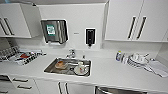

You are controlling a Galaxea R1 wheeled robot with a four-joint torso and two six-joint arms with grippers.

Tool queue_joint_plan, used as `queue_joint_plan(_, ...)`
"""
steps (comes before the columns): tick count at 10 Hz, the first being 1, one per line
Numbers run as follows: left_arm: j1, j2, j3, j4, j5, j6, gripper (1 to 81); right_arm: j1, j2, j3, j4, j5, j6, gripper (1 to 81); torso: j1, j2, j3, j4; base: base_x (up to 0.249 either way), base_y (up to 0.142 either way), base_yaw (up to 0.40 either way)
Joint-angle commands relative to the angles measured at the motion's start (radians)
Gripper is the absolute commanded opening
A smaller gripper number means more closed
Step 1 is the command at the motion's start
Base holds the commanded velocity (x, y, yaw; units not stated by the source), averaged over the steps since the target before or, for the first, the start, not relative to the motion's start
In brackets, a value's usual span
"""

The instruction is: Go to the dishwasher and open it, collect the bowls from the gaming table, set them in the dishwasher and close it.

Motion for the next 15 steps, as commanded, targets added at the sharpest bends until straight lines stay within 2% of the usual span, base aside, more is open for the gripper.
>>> queue_joint_plan(1, -0.074, -0.189, 0.208, -0.001, 0.021, -0.002, 81.1, 0.084, -0.079, 0.077, 0.016, -0.036, 0.018, 81.1, 0.061, -0.094, 0.0, 0.0, 0.0, 0.0, 0.0)
queue_joint_plan(3, -0.102, -0.307, 0.341, -0.001, 0.015, -0.002, 81.1, 0.095, -0.088, 0.083, 0.016, -0.037, 0.019, 81.1, 0.105, -0.164, 0.0, 0.0, 0.0, 0.0, 0.0)
queue_joint_plan(5, -0.108, -0.445, 0.507, 0.01, -0.023, 0.0, 81.1, 0.097, -0.093, 0.082, 0.021, -0.037, 0.019, 81.1, 0.149, -0.234, 0.0, 0.0, 0.0, 0.0, 0.0)
queue_joint_plan(8, -0.11, -0.567, 0.681, 0.016, -0.033, 0.014, 81.1, 0.104, -0.117, 0.085, 0.022, -0.036, 0.042, 81.1, 0.213, -0.336, 0.0, 0.0, 0.0, 0.0, 0.0)
queue_joint_plan(9, -0.11, -0.602, 0.727, 0.043, -0.033, 0.012, 81.1, 0.11, -0.134, 0.097, 0.027, -0.036, 0.05, 81.1, 0.234, -0.37, 0.0, 0.0, 0.0, 0.0, 0.0)
queue_joint_plan(10, -0.113, -0.642, 0.779, 0.077, -0.034, 0.012, 81.1, 0.117, -0.157, 0.12, 0.027, -0.036, 0.057, 81.1, 0.255, -0.403, -0.036, 0.0, 0.0, 0.0, 0.0)
queue_joint_plan(11, -0.12, -0.672, 0.818, 0.085, -0.034, 0.012, 81.1, 0.125, -0.178, 0.143, 0.026, -0.036, 0.067, 81.1, 0.277, -0.438, -0.094, 0.0, 0.0, 0.0, 0.0)
queue_joint_plan(13, -0.133, -0.713, 0.853, 0.094, -0.036, 0.014, 81.1, 0.136, -0.214, 0.185, 0.024, -0.034, 0.071, 81.1, 0.308, -0.489, -0.112, 0.0, 0.0, 0.0, 0.0)
queue_joint_plan(15, -0.159, -0.726, 0.855, 0.094, -0.034, 0.008, 81.1, 0.162, -0.254, 0.237, 0.025, -0.034, 0.084, 81.1, 0.347, -0.55, -0.17, 0.0, 0.0, 0.0, 0.0)
